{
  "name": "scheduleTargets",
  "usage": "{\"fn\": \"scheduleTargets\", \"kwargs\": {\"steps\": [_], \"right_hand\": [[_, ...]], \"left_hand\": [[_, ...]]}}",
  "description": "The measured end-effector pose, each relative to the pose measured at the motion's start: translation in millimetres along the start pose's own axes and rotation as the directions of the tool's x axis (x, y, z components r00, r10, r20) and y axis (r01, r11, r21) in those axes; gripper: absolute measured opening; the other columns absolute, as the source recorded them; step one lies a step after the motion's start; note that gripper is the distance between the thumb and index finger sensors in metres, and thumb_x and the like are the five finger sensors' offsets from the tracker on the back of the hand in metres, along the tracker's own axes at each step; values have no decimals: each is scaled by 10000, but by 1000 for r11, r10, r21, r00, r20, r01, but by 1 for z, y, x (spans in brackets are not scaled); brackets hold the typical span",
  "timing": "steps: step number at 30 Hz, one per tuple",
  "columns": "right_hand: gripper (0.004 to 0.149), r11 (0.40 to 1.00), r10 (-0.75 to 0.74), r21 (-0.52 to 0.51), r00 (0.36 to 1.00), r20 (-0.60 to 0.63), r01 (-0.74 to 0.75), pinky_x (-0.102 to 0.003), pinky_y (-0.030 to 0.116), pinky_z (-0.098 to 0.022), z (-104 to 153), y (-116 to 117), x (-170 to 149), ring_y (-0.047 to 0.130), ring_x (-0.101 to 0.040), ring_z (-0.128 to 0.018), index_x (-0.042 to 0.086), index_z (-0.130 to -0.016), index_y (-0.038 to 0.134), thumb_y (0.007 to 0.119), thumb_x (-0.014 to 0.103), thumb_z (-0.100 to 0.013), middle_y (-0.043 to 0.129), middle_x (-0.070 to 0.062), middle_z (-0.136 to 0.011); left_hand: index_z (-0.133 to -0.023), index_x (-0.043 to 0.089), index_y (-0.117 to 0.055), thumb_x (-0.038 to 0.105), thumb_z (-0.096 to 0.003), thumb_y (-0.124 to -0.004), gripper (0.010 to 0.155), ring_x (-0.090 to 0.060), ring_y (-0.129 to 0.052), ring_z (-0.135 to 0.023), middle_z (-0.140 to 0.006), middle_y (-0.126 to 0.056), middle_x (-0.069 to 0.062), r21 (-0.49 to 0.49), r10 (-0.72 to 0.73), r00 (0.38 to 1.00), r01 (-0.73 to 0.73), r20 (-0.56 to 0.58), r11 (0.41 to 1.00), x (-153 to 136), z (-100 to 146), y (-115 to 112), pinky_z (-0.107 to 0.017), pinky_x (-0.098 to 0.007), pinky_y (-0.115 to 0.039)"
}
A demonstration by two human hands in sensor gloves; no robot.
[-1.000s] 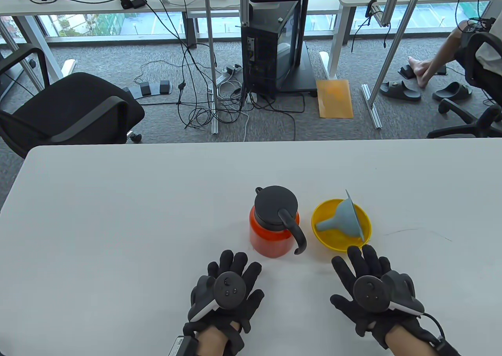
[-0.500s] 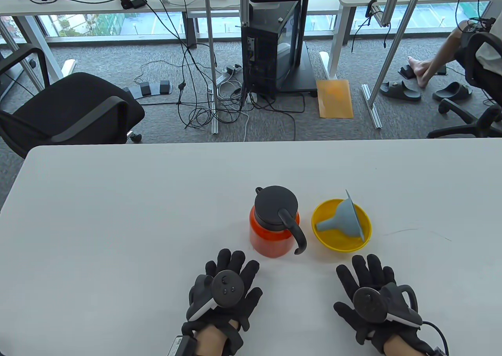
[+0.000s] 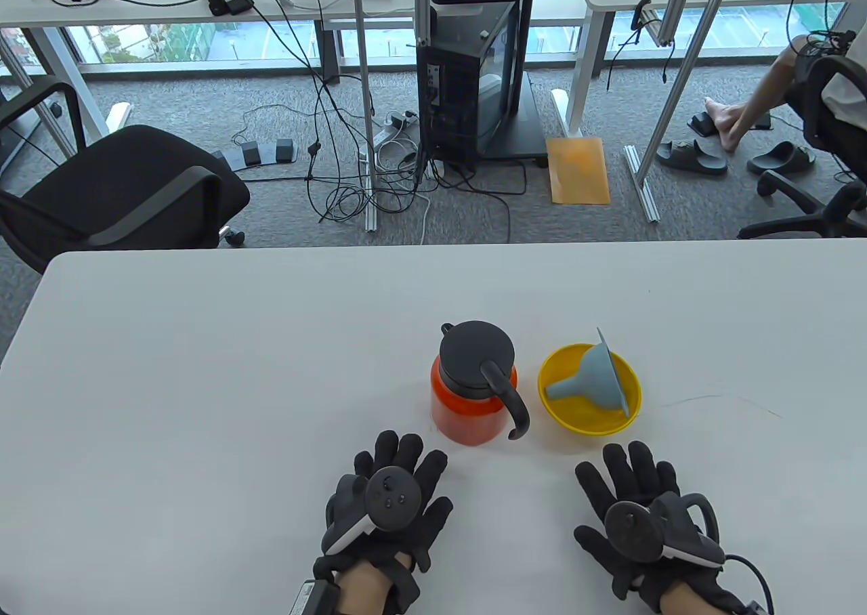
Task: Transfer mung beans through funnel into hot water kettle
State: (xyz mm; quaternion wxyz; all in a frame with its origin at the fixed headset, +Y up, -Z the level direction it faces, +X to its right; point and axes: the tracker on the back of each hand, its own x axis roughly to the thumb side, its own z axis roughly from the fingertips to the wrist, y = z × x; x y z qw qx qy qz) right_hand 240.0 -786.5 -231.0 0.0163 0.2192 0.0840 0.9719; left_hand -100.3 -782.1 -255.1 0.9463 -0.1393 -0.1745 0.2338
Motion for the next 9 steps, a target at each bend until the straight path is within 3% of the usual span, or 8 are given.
{"fn": "scheduleTargets", "kwargs": {"steps": [9], "right_hand": [[881, 1000, -17, 10, 1000, -4, 17, -801, 167, -548, -2, 2, 0, -28, -622, -881, 101, -1139, 267, 694, 575, -532, 26, -305, -1060]], "left_hand": [[-1105, 295, -357, 513, -497, -676, 720, -376, 39, -1023, -1160, -115, -54, -3, -1, 1000, 1, 0, 1000, -2, 1, 0, -689, -677, -72]]}}
